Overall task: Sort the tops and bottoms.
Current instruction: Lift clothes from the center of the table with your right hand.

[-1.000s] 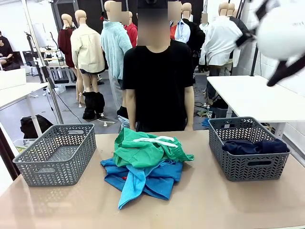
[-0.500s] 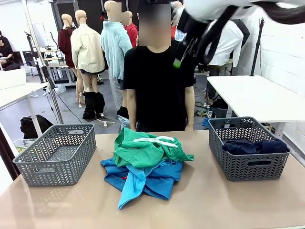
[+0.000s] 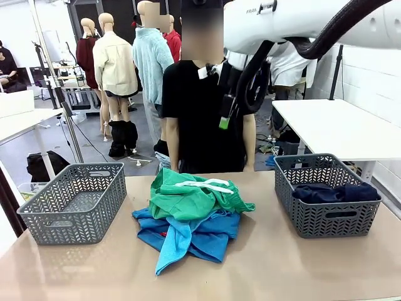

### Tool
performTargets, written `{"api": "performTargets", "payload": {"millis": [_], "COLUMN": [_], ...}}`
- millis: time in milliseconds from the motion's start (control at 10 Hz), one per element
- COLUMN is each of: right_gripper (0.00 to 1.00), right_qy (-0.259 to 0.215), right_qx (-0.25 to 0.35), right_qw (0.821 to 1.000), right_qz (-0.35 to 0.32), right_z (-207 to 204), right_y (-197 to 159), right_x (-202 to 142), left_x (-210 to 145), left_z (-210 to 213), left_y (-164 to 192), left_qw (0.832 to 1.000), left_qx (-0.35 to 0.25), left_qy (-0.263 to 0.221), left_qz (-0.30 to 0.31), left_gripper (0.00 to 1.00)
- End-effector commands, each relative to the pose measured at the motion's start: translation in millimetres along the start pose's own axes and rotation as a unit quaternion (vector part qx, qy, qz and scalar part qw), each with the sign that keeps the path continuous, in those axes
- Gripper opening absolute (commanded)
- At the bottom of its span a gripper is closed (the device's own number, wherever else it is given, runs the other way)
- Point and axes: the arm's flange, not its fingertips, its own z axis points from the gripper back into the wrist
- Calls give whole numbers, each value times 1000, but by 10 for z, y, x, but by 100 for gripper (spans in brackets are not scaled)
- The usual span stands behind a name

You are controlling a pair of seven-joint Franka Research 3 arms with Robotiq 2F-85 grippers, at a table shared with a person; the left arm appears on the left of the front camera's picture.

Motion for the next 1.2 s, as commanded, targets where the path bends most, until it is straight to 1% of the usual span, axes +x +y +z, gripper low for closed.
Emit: {"api": "performTargets", "payload": {"millis": [0, 100, 200, 300, 400, 500, 800, 900, 1000, 1100], "right_gripper": [100, 100, 100, 100, 100, 100, 100, 100, 100, 100], "right_qy": [-30, -35, -35, -19, -8, -12, -12, -14, 20, 42], "right_qx": [25, 29, 35, 17, 28, 34, 34, 31, 53, 73], "right_qw": [997, 992, 989, 988, 987, 991, 991, 990, 990, 989], "right_qz": [-66, -121, -137, -151, -159, -130, -130, -140, -125, -125], "right_z": [-461, -730, -932, -1147, -1332, -1069, -1069, -1133, -1214, -1345], "right_y": [126, 175, 227, 197, 200, 79, 79, 106, 96, 77], "right_x": [-321, -438, -515, -573, -609, -481, -481, -490, -373, -323], "left_x": [13, 13, 13, 13, 13, 13, 13, 13, 13, 13], "left_z": [12, 12, 12, 12, 12, 12, 12, 12, 12, 12], "left_y": [15, 15, 15, 15, 15, 15, 15, 15, 15, 15], "left_qw": [1000, 1000, 1000, 1000, 1000, 1000, 1000, 1000, 1000, 1000], "left_qx": [0, 0, 0, 0, 0, 0, 0, 0, 0, 0], "left_qy": [3, 3, 3, 3, 3, 3, 3, 3, 3, 3], "left_qz": [7, 7, 7, 7, 7, 7, 7, 7, 7, 7], "left_gripper": [76, 76, 76, 76, 76, 76, 76, 76, 76, 76]}}
